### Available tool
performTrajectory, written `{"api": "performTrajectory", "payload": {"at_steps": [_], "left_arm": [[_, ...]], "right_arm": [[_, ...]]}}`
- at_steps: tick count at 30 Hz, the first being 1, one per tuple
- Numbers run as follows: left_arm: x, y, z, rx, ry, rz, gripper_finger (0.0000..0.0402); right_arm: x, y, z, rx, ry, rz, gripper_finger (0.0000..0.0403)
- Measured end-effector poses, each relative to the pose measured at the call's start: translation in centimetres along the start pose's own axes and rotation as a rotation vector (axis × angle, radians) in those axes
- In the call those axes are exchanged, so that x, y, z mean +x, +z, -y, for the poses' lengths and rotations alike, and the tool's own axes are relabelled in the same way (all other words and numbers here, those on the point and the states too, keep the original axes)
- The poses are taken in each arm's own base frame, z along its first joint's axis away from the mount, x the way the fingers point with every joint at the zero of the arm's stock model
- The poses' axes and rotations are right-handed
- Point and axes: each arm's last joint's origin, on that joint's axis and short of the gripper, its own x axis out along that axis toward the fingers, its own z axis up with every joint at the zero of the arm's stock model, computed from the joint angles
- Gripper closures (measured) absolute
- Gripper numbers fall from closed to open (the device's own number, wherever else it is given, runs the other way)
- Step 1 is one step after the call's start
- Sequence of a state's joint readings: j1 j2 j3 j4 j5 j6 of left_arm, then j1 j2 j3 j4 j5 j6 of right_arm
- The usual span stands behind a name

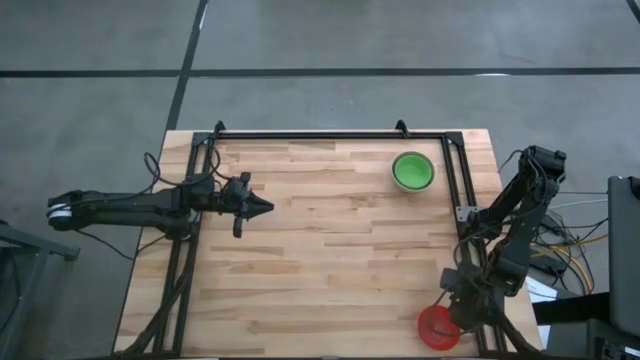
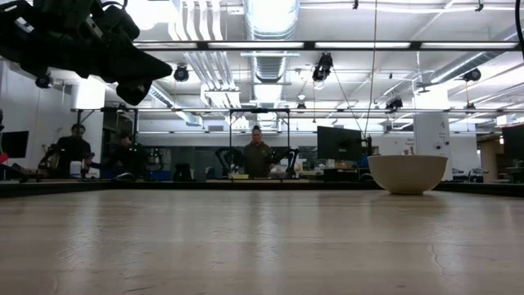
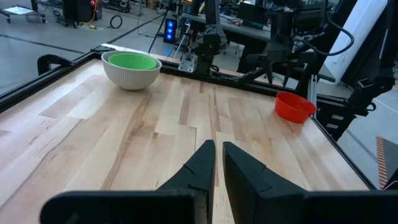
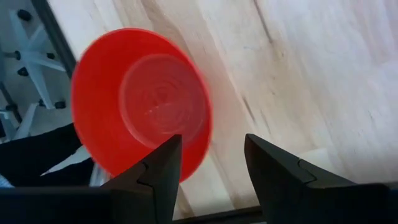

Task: Nest bowls inside each other
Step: Stack the red bowl on top of the green bowl

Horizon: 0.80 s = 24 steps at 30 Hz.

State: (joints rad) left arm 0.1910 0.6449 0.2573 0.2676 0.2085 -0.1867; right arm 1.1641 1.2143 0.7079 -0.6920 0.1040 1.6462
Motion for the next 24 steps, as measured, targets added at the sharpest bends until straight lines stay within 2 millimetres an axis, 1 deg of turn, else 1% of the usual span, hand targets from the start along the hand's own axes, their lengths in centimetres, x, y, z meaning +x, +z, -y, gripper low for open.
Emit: {"api": "performTrajectory", "payload": {"at_steps": [8,13,21,24], "left_arm": [[0.0,0.0,0.0,0.000,0.000,0.000,0.0367],[0.0,0.0,0.0,0.000,0.000,0.000,0.0367],[0.0,0.0,0.0,0.000,0.000,0.000,0.0367],[0.0,0.0,0.0,0.000,0.000,0.000,0.0367]], "right_arm": [[0.7,0.0,0.3,0.009,0.023,-0.002,0.0231],[1.5,-0.1,0.8,0.010,0.043,-0.005,0.0231],[2.3,-0.2,1.5,0.016,0.048,-0.008,0.0231],[2.8,-0.2,1.7,0.019,0.079,-0.015,0.0231]]}}
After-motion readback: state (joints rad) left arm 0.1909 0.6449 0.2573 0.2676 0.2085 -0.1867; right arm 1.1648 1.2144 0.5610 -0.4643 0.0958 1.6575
